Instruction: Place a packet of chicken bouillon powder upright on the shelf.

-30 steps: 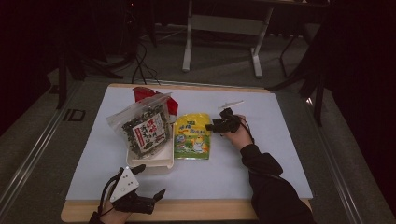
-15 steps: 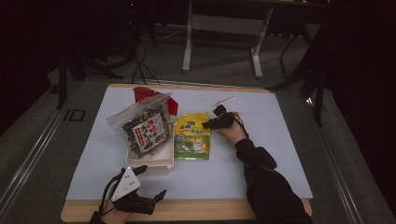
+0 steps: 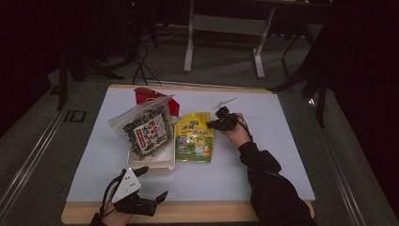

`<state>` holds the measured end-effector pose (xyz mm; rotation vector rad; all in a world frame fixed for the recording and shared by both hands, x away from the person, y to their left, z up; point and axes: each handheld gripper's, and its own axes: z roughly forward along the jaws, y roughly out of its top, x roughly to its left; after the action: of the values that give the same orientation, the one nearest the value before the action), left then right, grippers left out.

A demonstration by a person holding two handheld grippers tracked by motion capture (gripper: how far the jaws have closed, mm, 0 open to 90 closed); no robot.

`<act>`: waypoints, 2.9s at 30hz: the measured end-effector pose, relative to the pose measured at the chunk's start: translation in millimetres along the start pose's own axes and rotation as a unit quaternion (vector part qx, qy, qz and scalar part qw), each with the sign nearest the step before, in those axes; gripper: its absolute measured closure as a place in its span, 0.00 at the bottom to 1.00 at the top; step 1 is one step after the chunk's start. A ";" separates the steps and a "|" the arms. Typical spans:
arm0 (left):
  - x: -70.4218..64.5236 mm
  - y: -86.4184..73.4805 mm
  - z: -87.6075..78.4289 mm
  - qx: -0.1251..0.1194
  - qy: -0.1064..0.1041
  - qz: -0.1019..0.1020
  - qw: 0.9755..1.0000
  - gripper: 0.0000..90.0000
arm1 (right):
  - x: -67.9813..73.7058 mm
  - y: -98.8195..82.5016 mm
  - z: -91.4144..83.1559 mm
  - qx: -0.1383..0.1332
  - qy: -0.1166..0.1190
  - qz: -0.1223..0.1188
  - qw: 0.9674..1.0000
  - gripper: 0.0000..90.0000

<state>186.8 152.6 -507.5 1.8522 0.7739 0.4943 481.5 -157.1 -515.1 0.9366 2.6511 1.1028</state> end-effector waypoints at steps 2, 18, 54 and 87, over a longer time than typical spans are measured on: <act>-0.3 0.9 -0.3 -0.001 0.000 0.000 1.000 0.02 | 4.0 1.5 -9.3 -0.010 0.000 -0.010 1.000 1.00; 0.5 8.7 0.7 -0.010 -0.005 0.012 1.000 0.02 | 50.5 -1.3 -76.3 -0.084 0.005 -0.074 0.994 1.00; 28.4 70.9 49.9 0.004 -0.036 0.027 0.999 0.14 | 115.4 -47.6 -148.4 -0.134 0.085 -0.207 0.965 1.00; 51.4 88.4 85.7 0.039 -0.105 0.063 0.992 0.99 | 101.2 -52.8 -137.7 -0.116 0.098 -0.164 0.975 0.80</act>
<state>303.8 108.9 -460.4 1.9973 0.5431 0.3460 328.4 -209.2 -438.6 0.3454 2.6147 1.4373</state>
